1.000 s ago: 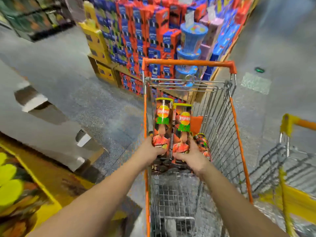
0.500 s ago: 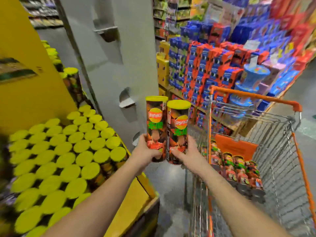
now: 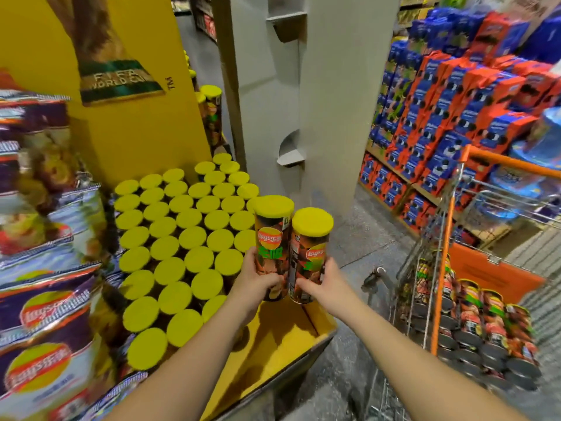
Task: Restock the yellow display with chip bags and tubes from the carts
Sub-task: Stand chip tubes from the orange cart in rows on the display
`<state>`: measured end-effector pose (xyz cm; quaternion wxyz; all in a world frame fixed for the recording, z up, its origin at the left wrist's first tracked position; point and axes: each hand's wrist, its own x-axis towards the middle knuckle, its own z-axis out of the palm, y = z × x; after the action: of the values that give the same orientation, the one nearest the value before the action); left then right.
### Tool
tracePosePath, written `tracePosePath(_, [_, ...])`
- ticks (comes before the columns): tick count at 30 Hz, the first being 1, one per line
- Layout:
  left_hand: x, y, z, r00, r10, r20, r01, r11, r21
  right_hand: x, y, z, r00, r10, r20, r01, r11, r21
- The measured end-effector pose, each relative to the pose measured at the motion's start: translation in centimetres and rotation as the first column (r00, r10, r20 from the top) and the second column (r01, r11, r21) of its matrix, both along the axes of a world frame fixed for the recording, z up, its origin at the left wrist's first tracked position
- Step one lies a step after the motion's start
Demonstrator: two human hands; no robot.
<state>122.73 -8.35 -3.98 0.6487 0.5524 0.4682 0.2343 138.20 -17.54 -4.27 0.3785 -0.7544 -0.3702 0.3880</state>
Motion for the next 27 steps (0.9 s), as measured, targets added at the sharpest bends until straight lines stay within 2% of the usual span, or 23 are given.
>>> tracePosePath(6, [-1.3,-0.8,-4.2,0.97,0.061,-0.237,-0.048,0.997,0.062,-2.7,-0.2,-3.8,0.999,0.0,-0.037,-0.005,0.992,-0.129])
tracePosePath(16, [0.7,-0.3,-12.5,0.907,0.257,-0.332,-0.272,0.962,0.001,-3.7,1.6,-9.9,0.998,-0.063,-0.027,0.05,0.937,-0.345])
tracePosePath(20, [1.1,-0.3,-12.8,0.904,0.281,-0.323,-0.314,0.948,-0.055,-4.1,2.4,-11.9,0.992,-0.106,-0.063,0.075,0.924,-0.374])
tracePosePath(27, [1.5,0.8,-14.9,0.871,0.265,-0.414,-0.318,0.946,-0.064,-3.4,4.0,-14.1,0.981,-0.131,-0.145,0.07,0.928,-0.367])
